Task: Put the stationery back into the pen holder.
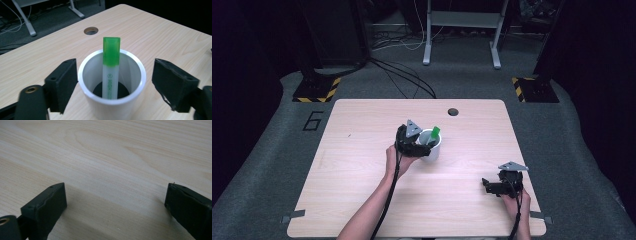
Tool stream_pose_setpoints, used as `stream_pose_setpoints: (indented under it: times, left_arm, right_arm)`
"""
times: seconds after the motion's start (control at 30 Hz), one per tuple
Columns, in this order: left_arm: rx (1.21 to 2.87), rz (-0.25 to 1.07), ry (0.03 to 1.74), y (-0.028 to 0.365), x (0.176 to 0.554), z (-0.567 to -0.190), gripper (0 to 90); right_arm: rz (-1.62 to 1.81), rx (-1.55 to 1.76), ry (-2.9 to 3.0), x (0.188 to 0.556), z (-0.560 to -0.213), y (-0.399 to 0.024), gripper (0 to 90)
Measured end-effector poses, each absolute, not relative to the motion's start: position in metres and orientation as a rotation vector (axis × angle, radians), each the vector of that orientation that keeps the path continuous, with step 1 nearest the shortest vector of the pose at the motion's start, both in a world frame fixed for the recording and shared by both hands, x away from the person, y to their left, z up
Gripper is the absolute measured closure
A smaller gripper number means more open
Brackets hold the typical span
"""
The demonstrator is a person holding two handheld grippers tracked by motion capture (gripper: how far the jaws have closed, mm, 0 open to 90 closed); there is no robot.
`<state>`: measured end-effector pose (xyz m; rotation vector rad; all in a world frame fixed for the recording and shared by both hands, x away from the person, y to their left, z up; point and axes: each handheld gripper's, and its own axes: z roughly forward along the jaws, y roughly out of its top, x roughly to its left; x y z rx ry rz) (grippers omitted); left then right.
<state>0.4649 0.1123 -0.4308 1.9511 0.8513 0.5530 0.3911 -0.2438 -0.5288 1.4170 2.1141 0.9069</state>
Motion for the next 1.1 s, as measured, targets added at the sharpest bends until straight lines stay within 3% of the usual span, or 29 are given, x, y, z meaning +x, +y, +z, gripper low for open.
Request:
stream_pose_setpoints:
  times: [0.33, 1.1]
  left_arm:
    - [1.999, 0.57, 0.814, 0.138, 0.422, -0.433, 13.2]
    - [2.174, 0.515, 1.015, 0.191, 0.374, -0.518, 2.5]
  right_arm:
    - [0.91, 1.416, 2.114, 0.391, -0.529, -0.244, 3.5]
    - [0.906, 1.417, 2.111, 0.391, -0.529, -0.244, 2.6]
